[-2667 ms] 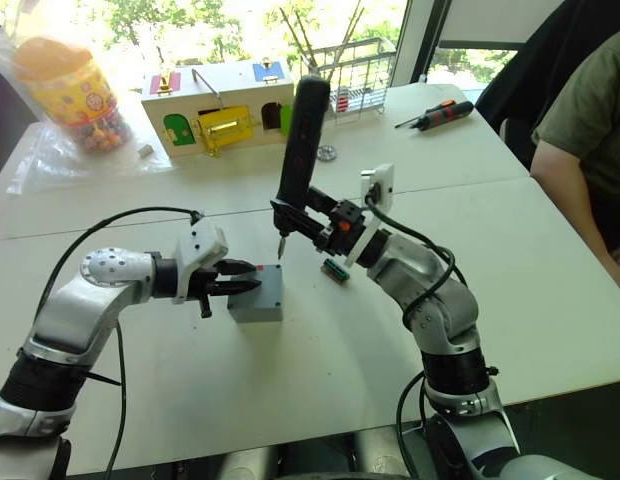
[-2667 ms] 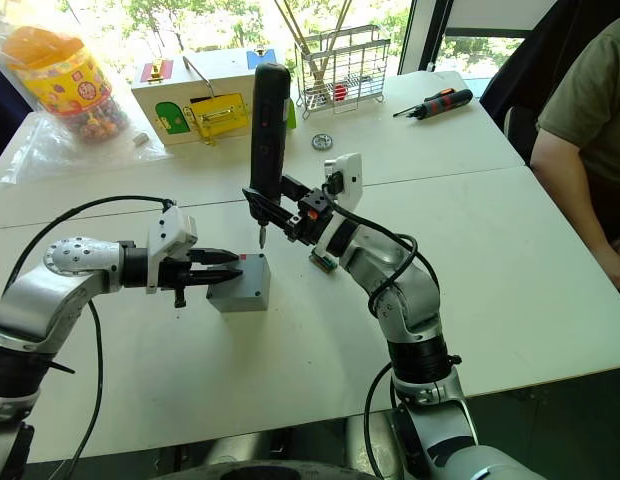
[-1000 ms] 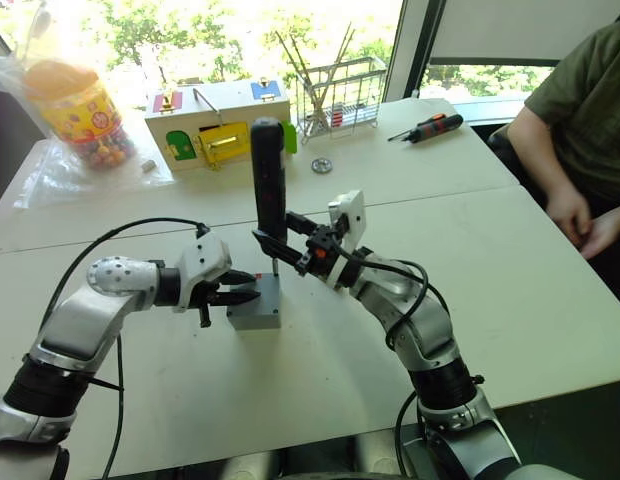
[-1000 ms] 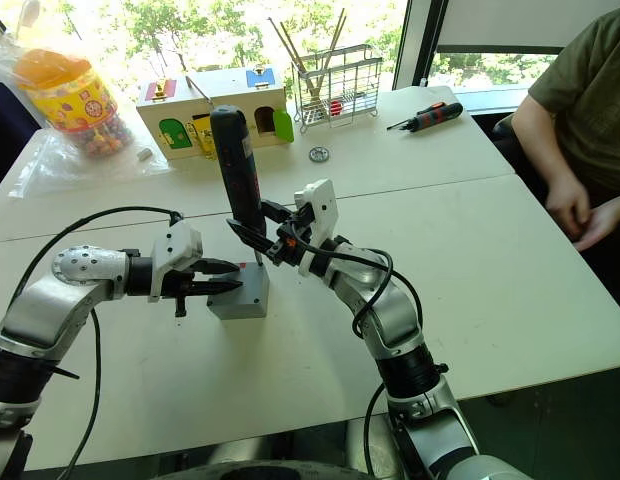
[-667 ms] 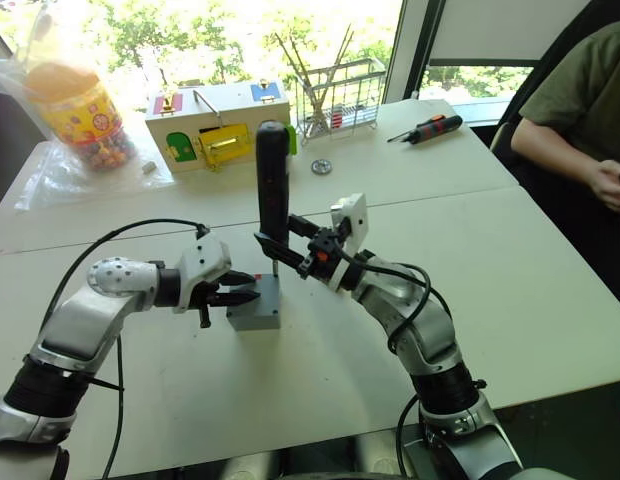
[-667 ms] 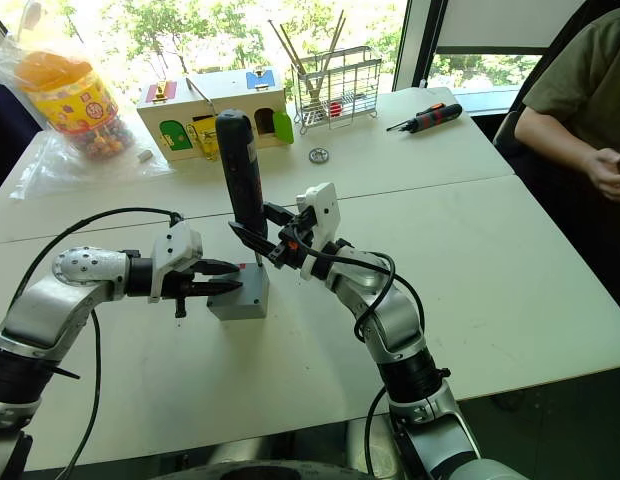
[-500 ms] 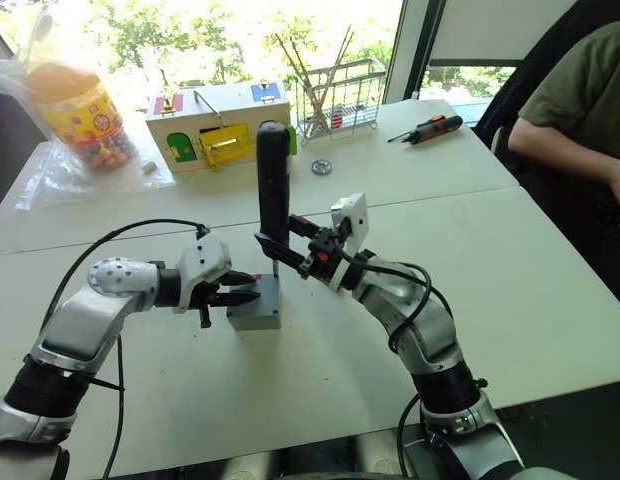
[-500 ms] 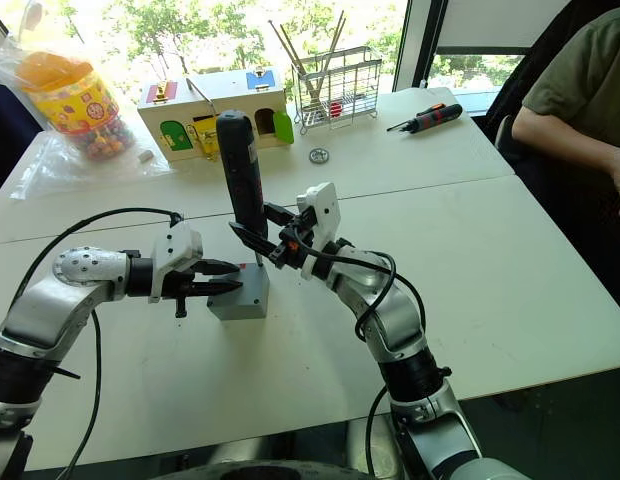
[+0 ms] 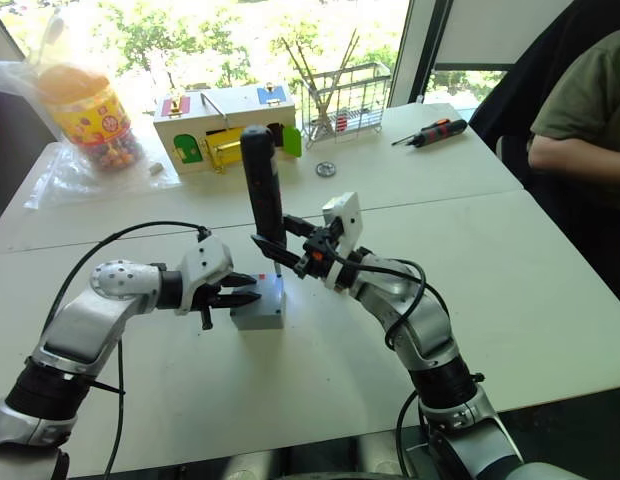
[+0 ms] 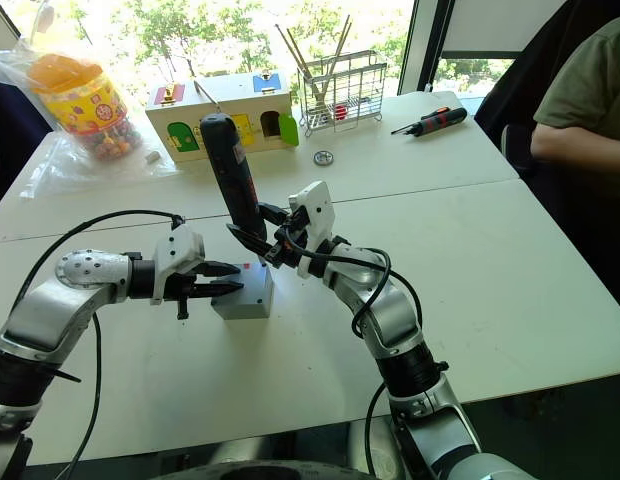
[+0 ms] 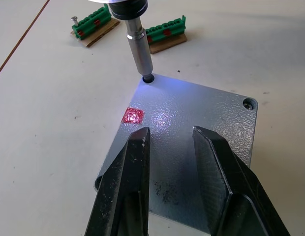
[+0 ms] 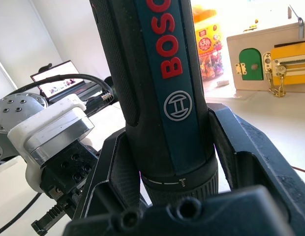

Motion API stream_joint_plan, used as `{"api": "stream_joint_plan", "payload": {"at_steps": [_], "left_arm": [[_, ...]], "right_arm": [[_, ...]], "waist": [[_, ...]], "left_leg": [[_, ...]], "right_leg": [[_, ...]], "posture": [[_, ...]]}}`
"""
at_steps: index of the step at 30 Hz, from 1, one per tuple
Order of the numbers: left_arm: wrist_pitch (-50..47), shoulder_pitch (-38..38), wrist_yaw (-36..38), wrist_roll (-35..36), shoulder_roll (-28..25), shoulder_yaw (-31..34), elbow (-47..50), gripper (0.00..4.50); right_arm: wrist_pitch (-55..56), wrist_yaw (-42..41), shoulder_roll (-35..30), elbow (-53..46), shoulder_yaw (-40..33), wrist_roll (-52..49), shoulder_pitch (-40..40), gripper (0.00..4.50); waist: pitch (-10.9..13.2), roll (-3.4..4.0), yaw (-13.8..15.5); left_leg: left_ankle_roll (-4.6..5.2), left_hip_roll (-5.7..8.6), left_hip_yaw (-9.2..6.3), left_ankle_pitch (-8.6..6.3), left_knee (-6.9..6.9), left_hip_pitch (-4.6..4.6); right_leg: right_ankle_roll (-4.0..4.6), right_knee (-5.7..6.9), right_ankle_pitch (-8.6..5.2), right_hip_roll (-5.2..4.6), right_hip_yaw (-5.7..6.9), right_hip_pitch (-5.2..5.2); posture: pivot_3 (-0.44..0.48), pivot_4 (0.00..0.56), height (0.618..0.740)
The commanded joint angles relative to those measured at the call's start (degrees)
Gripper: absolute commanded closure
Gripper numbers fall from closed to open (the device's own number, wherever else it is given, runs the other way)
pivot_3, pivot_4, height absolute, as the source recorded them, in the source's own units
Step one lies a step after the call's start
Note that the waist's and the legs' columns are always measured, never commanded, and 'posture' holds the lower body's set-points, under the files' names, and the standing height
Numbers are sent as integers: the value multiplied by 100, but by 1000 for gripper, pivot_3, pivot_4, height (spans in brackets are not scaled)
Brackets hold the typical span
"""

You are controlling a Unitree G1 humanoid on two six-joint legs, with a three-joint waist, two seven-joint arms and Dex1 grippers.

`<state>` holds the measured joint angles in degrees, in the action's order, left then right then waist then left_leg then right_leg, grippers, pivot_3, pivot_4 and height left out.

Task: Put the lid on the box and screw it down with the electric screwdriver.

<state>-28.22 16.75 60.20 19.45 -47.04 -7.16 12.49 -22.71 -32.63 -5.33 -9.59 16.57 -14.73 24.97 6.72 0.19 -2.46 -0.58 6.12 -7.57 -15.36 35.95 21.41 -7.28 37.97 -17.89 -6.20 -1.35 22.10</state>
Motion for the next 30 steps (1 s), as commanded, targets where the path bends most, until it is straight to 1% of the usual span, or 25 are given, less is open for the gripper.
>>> {"api": "stream_joint_plan", "payload": {"at_steps": [1, 11, 14, 18, 21, 23, 24, 25, 28, 30], "left_arm": [[-100, -96, -22, -197, -30, -152, -106, 3140], [-63, -29, -33, -226, 19, -201, -173, 3140], [-57, -10, -43, -238, 56, -236, -180, 3140], [-141, -43, -5, -160, 74, -243, -100, 3140], [-245, -67, -25, 34, 139, -91, -17, 3140], [-459, 56, -80, 371, 235, 207, 28, 3140], [-621, 164, -120, 596, 299, 409, 55, 3140], [-774, 280, -153, 798, 351, 586, 85, 3140], [-1067, 658, -239, 1104, 386, 863, 199, 3140], [-1238, 872, -319, 1215, 416, 898, 294, 3140]], "right_arm": [[-364, -94, -74, 556, 318, 121, -293, 2700], [-331, -44, -46, 402, 189, 63, -203, 2700], [-374, -8, -115, 35, 57, 25, 26, 2700], [-1200, 265, -119, -959, -722, -684, 969, 2700], [-1901, 607, -67, -1324, -1467, -1434, 1771, 2700], [-2373, 1111, 14, -1241, -2152, -1956, 2342, 2700], [-2630, 1367, -2, -1131, -2471, -2164, 2606, 2700], [-2917, 1585, -60, -1001, -2735, -2327, 2831, 2700], [-3874, 1935, -423, -562, -3391, -2905, 3365, 2700], [-4270, 2029, -803, -328, -3549, -2981, 3540, 2700]], "waist": [[-1, 1, 0], [-1, 2, 10], [1, 4, 15], [32, 0, 53], [58, 5, 82], [61, 4, 108], [64, 0, 123], [69, -3, 132], [99, -34, 161], [106, -35, 171]], "left_leg": [[0, 0, 0, 0, -1, 0], [0, 0, 0, 0, -2, 0], [0, 0, 0, 0, -3, 0], [-2, 1, 0, 1, 0, 12], [-8, 1, -4, 5, 6, 48], [-25, 1, -6, 15, 16, 94], [-55, 1, -7, 33, 16, 105], [-56, 0, -10, 33, 14, 107], [-57, 0, -15, 35, 17, 108], [-54, 3, -16, 34, 19, 108]], "right_leg": [[1, 0, -1, 0, 0, 0], [2, -2, -2, 0, -1, 0], [2, -4, -2, 0, -1, 0], [1, -9, -2, -1, -1, 6], [2, -8, -2, -1, -1, 35], [2, 2, -1, -4, 1, 65], [3, 3, -1, -8, 1, 71], [3, 4, 0, -8, 4, 73], [4, 2, 0, -11, 10, 77], [5, 0, 1, -14, 12, 73]], "posture": [[0, 150, 740], [0, 150, 740], [0, 150, 740], [0, 150, 740], [0, 150, 740], [0, 150, 740], [0, 150, 740], [0, 150, 740], [0, 150, 740], [0, 150, 740]]}}
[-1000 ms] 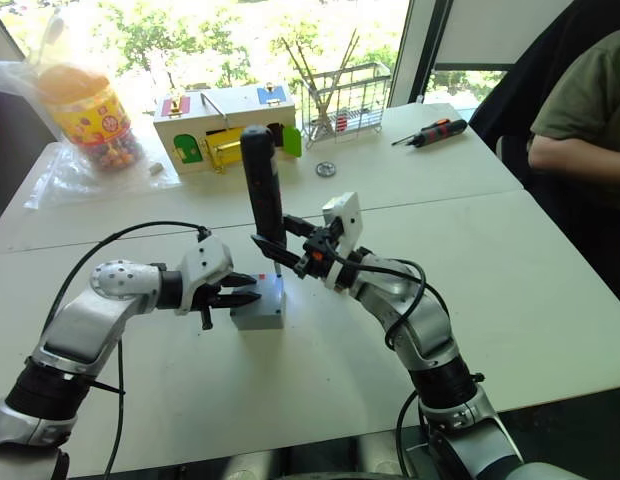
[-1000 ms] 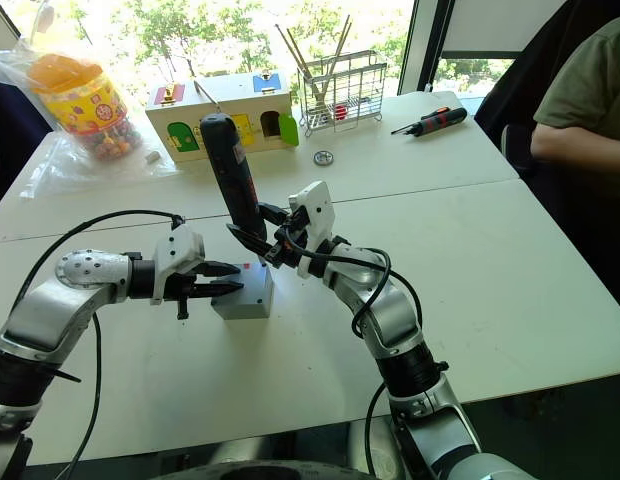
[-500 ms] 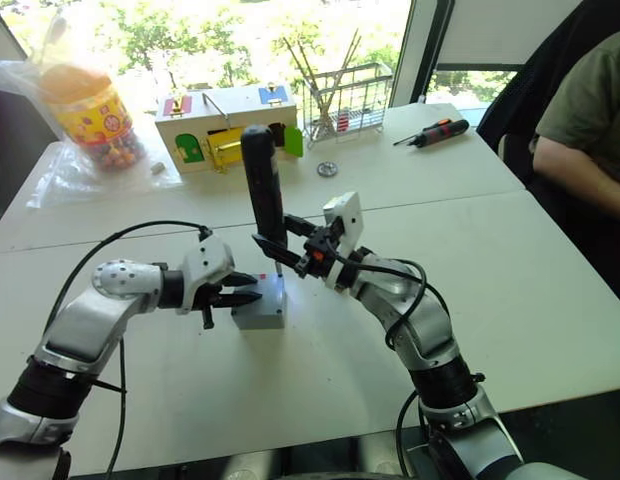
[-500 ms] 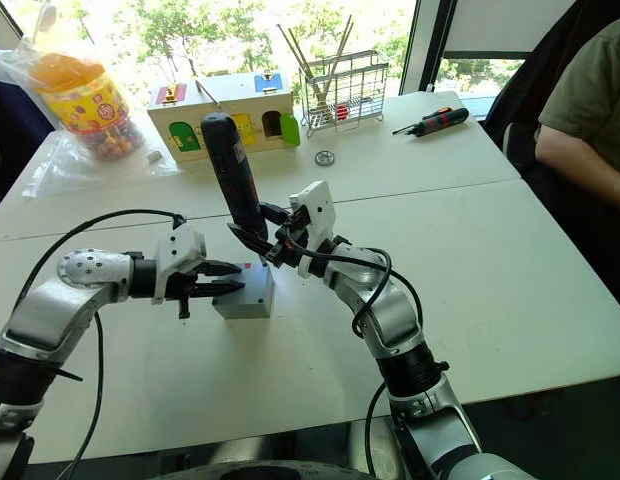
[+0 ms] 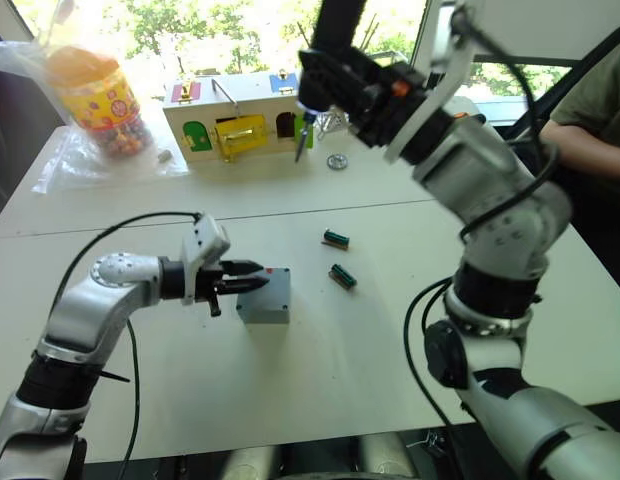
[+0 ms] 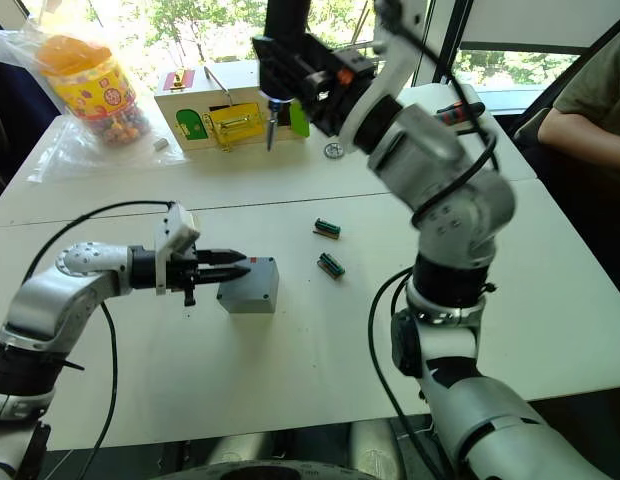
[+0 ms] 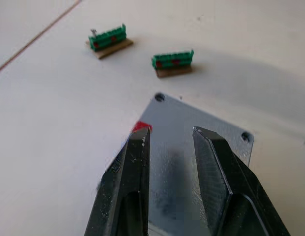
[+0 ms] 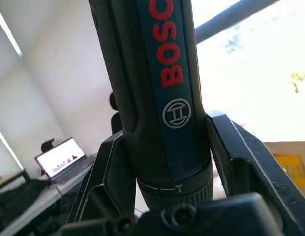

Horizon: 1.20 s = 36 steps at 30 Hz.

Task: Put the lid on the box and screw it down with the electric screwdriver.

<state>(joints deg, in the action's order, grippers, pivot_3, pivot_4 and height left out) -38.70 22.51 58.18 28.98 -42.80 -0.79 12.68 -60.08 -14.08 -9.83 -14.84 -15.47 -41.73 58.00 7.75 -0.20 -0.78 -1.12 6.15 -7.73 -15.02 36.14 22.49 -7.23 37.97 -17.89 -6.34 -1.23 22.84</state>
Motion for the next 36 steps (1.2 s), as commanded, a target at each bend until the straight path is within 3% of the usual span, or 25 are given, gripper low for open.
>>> {"api": "stream_joint_plan", "payload": {"at_steps": [1, 7, 12, 20, 32, 34, 36], "left_arm": [[-350, 414, -150, 310, -14, 222, 340, 3140], [-402, 765, -104, 194, -52, -271, 973, 3140], [-93, 923, 104, -112, -115, -756, 1084, 3140], [235, 538, 206, -469, -150, -1149, 1107, 3140], [285, 88, 13, -689, -156, -1125, 1238, 3140], [313, 36, 49, -720, -199, -1087, 1173, 3140], [330, 7, 59, -739, -219, -1055, 1122, 3140]], "right_arm": [[-751, 189, -669, 356, -283, -153, 295, 2700], [-1504, -293, -2727, 1450, 716, 694, 75, 2700], [-2211, -1363, -3820, 2049, 1545, 653, -368, 2700], [-3040, -2269, -4006, 2771, 2208, 583, -391, 2700], [-2881, -2705, -3893, 3287, 3094, 1018, -320, 2700], [-2856, -2773, -3892, 3289, 3196, 1090, -294, 1674], [-2838, -2849, -3904, 3278, 3265, 1135, -296, 995]], "waist": [[12, 10, 7], [29, 12, -36], [69, 9, -76], [105, 18, -162], [110, 14, -19], [110, 14, -13], [110, 14, -11]], "left_leg": [[4, 4, 1, -2, 0, 0], [-3, 9, 13, 5, 14, 82], [-2, 2, 33, 6, 13, 91], [4, -1, 41, 5, 27, 90], [16, 3, 36, -4, 79, 97], [17, 3, 35, -4, 86, 97], [17, 3, 35, -5, 88, 97]], "right_leg": [[0, 0, 0, -6, 0, -11], [-3, 1, 1, -13, 1, 61], [-3, -1, 1, -14, -1, 72], [-3, 9, 1, -11, -1, 72], [-4, 12, 2, -12, -2, 55], [-4, 12, 3, -12, -1, 52], [-4, 13, 3, -12, -1, 51]], "posture": [[0, 150, 740], [0, 150, 740], [0, 150, 740], [0, 150, 740], [0, 150, 740], [0, 150, 740], [0, 150, 740]]}}
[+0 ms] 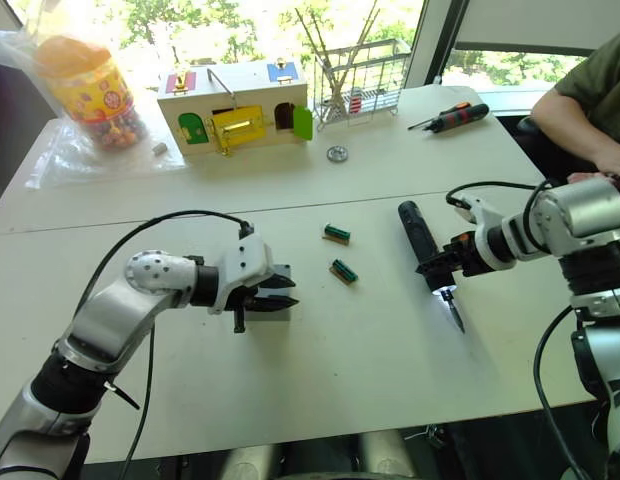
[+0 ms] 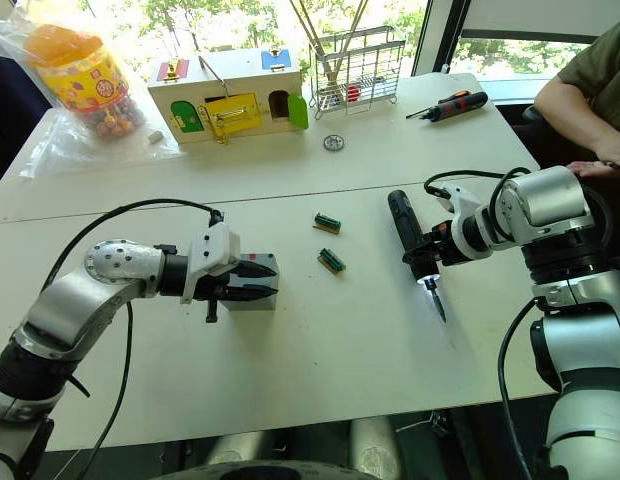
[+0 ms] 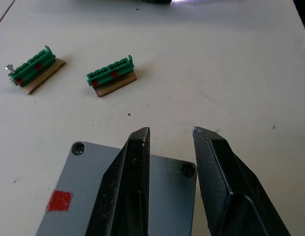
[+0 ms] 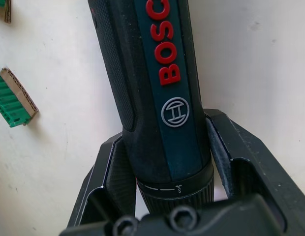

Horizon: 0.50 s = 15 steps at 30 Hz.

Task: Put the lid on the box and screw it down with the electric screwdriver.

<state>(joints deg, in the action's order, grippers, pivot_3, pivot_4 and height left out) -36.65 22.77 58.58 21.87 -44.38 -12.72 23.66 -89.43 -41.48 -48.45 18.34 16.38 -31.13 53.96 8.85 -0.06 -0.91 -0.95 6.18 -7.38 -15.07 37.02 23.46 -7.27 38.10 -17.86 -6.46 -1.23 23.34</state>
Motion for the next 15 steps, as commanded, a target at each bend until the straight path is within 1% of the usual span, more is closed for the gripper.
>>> {"api": "stream_joint_plan", "payload": {"at_steps": [1, 2, 3, 5, 9, 12, 15], "left_arm": [[137, -25, 18, -30, -68, 162, -16, 3140], [142, -30, 11, -22, -77, 206, -69, 3140], [141, -34, 4, 5, -85, 270, -121, 3140], [139, -36, -5, 55, -108, 409, -218, 3140], [79, -17, 7, 205, -200, 850, -469, 3140], [14, -43, 158, 379, -443, 1310, -800, 3140], [158, -173, 322, 243, -758, 1450, -1151, 3140]], "right_arm": [[97, -135, -40, -44, 90, 94, 105, 635], [121, -137, -45, -61, 94, 131, 96, 215], [182, -135, -55, -94, 87, 174, 86, 20], [401, -141, -79, -171, 59, 275, 103, 20], [921, -240, -78, -491, -236, 348, 312, 20], [1724, -504, -325, -1482, -327, 429, 292, 20], [2045, -621, -258, -2422, -735, 164, -9, 20]], "waist": [[0, 0, 7], [0, 0, 12], [0, 0, 13], [0, -1, 15], [0, 0, 13], [2, 4, 9], [3, 3, -13]], "left_leg": [[1, 0, -1, 0, 0, 0], [1, 0, -1, 0, 1, 0], [1, 0, -2, -1, 3, 0], [2, 1, -3, -1, 6, 0], [2, 3, -3, -1, 4, 0], [1, 2, -3, -2, -1, 5], [1, -1, -4, -2, -4, 9]], "right_leg": [[0, 0, 0, 0, 0, -1], [0, 0, 0, 0, 1, -1], [0, 0, 0, -1, 2, -3], [0, 0, 0, -1, 3, -4], [0, 2, 0, -2, 3, 0], [-1, 3, 0, -2, 5, 10], [-1, 5, 0, 1, 11, 16]], "posture": [[0, 150, 740], [0, 150, 740], [0, 150, 740], [0, 150, 740], [0, 150, 740], [0, 150, 740], [0, 150, 740]]}}
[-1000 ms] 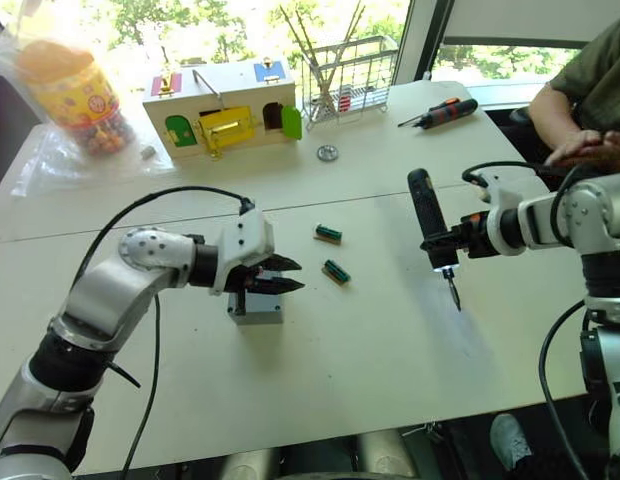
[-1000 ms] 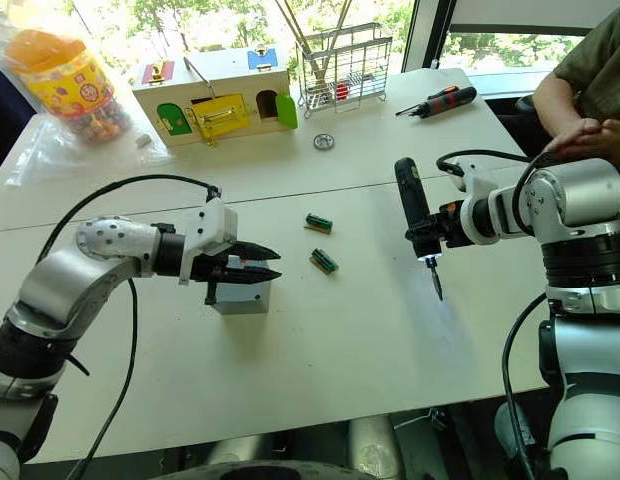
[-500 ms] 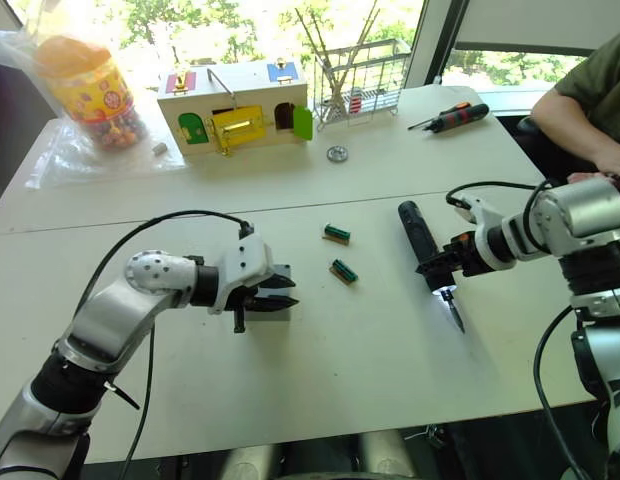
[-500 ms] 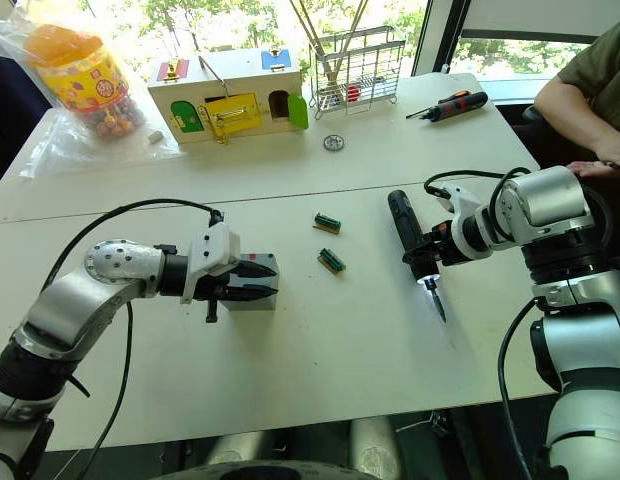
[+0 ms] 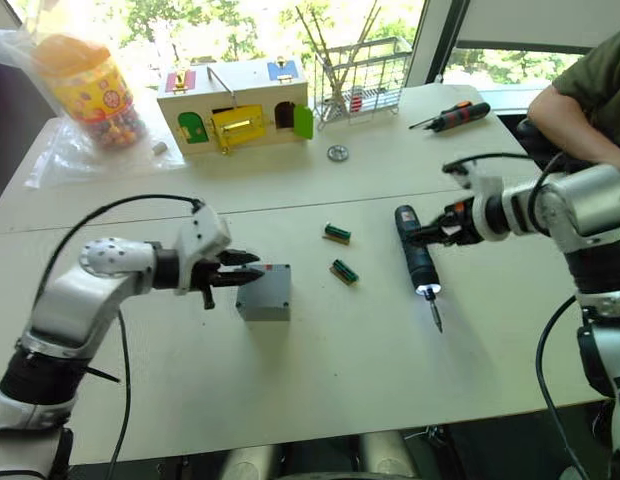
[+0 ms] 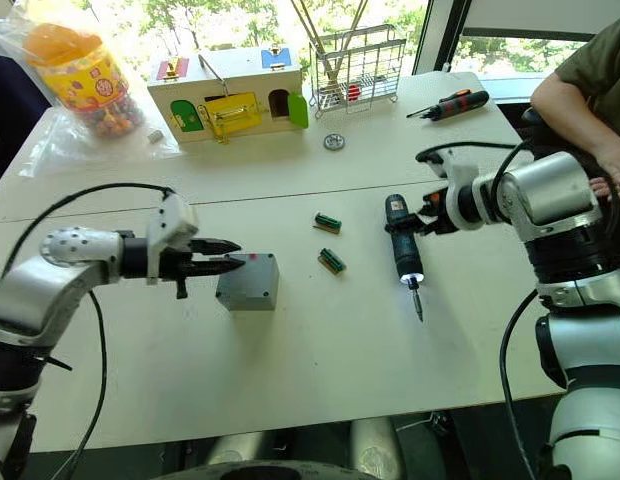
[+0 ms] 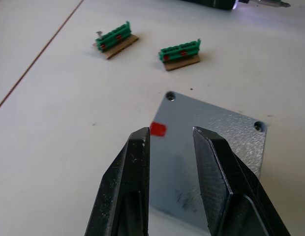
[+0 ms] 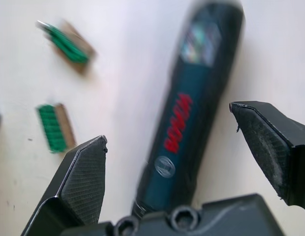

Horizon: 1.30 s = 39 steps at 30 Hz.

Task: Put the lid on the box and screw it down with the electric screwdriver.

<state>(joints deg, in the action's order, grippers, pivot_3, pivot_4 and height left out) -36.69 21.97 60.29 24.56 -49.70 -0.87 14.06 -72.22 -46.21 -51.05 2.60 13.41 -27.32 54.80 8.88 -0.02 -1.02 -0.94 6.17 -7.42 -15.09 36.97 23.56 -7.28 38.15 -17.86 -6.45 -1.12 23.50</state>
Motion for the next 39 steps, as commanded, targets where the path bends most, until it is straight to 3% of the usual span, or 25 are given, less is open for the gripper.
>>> {"api": "stream_joint_plan", "payload": {"at_steps": [1, 5, 10, 20, 31, 35, 39], "left_arm": [[228, -143, 206, -95, -318, 258, -307, 3140], [397, -391, 379, -264, -527, 150, -639, 3140], [250, -681, 285, -258, -374, 52, -453, 3140], [233, -899, 22, -406, -5, -295, -136, 3140], [935, 49, -60, -1035, 622, -764, -1169, 3140], [1221, 229, -129, -1244, 757, -737, -1473, 3140], [1215, 52, -22, -1307, 414, -533, -1396, 3140]], "right_arm": [[430, -262, 59, -1261, -584, -400, -289, 20], [690, -728, 309, -3112, -706, -1274, -1628, 20], [1135, -137, 982, -3540, 74, -820, -2610, 20], [1367, 487, 1922, -2857, 826, -228, -2822, 20], [913, 627, 2859, -2624, 771, -549, -2633, 20], [667, 650, 2976, -2608, 597, -705, -2627, 20], [983, 356, 2267, -2839, 451, -537, -2675, 20]], "waist": [[0, 0, 1], [-1, -3, 45], [0, -4, 39], [-1, -6, 30], [-2, -7, 20], [-2, -8, 18], [-2, -8, 14]], "left_leg": [[0, -1, -3, 0, 0, 0], [1, 0, -19, -1, 4, -1], [2, 8, -21, -1, 24, -1], [-3, 4, -22, 2, 17, -5], [-4, 6, -27, 2, 18, -6], [-5, 6, -29, 3, 20, -6], [-5, 7, -29, 3, 20, -6]], "right_leg": [[0, 0, 0, 1, 2, -1], [0, -5, 0, -1, 10, -15], [0, 1, 3, -8, 10, -26], [-2, 1, 5, -3, 9, -22], [-2, 3, 5, -2, 15, -23], [-2, 6, 5, -1, 17, -22], [-2, 5, 5, -2, 16, -22]], "posture": [[0, 150, 740], [0, 150, 740], [0, 150, 740], [0, 150, 740], [0, 150, 740], [0, 150, 740], [0, 150, 740]]}}
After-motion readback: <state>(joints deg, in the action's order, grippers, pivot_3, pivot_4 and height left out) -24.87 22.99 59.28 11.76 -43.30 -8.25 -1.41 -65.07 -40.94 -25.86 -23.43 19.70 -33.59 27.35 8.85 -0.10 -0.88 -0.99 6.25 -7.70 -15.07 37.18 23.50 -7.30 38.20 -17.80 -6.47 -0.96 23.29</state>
